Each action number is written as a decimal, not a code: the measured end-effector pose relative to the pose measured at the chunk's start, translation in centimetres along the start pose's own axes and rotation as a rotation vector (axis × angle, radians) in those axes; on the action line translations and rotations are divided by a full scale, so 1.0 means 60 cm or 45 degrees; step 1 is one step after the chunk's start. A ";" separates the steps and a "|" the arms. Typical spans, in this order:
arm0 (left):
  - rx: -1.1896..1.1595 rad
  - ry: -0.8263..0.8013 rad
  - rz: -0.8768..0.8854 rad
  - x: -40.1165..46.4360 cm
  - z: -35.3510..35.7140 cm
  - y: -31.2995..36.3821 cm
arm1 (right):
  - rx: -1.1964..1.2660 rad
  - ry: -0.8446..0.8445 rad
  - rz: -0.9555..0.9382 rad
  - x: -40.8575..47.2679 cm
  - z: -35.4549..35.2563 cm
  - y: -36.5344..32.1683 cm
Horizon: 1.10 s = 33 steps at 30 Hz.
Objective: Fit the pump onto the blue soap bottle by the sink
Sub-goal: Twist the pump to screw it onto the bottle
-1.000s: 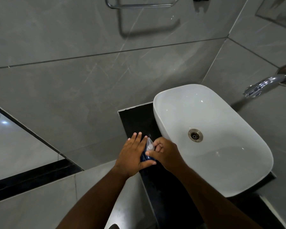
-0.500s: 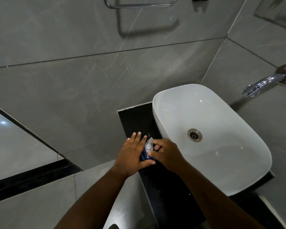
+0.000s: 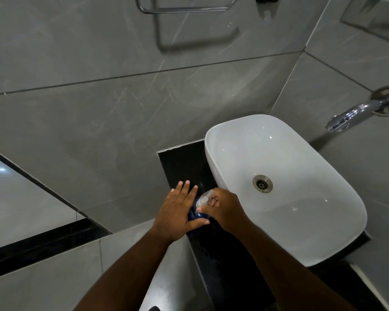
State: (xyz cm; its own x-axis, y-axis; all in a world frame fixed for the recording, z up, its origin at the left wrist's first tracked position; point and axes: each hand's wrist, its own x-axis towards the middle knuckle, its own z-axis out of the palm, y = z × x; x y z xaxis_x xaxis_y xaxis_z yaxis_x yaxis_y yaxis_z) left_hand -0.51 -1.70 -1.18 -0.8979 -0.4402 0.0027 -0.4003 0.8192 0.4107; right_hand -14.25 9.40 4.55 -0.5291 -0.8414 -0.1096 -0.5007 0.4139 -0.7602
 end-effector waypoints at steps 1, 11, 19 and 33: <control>-0.003 0.004 0.000 0.000 0.000 0.001 | -0.009 0.007 0.013 0.001 0.001 0.000; -0.011 0.027 0.013 0.000 0.001 0.001 | -0.013 -0.050 -0.109 -0.005 0.004 0.001; -0.024 0.035 0.010 0.001 0.005 -0.003 | 0.024 -0.024 -0.106 -0.008 0.003 0.003; -0.033 0.042 0.006 0.002 0.007 -0.004 | 0.115 0.005 0.000 -0.031 -0.005 -0.005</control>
State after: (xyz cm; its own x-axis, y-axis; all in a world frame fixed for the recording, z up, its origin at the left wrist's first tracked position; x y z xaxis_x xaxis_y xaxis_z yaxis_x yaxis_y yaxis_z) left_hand -0.62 -1.79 -1.66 -0.8930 -0.4488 0.0349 -0.3909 0.8116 0.4342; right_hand -13.31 10.93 5.17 -0.5318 -0.8401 -0.1068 -0.4373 0.3804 -0.8149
